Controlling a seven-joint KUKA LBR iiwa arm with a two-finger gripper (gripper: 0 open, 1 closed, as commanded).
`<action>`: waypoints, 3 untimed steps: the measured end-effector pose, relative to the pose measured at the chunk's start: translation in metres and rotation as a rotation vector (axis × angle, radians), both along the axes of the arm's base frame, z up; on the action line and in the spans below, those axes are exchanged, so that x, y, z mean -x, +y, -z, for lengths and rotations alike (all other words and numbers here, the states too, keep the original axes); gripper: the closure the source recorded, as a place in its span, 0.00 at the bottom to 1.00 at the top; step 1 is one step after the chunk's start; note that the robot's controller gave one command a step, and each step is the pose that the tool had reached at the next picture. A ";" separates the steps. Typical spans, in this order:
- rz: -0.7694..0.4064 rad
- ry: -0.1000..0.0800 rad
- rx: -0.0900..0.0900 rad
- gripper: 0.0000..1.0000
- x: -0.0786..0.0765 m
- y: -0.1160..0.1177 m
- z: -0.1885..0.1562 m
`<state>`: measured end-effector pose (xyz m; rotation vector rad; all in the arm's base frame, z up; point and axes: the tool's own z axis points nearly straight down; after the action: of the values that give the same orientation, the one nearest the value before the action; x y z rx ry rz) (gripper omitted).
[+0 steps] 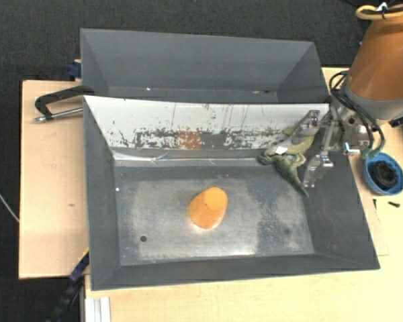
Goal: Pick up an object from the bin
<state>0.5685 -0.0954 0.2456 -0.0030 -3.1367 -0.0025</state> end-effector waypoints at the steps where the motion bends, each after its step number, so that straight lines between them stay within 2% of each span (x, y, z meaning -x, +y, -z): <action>1: -0.133 -0.012 0.001 0.00 -0.033 0.057 0.175; 2: -0.307 -0.014 -0.003 0.00 -0.030 0.155 0.143; 3: -0.652 -0.010 -0.001 0.00 0.006 0.223 0.173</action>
Offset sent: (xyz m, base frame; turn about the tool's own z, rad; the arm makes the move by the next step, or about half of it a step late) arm 0.0304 0.0556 -0.1756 -0.1324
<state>0.5622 0.1275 0.0724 1.0053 -2.9816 -0.0018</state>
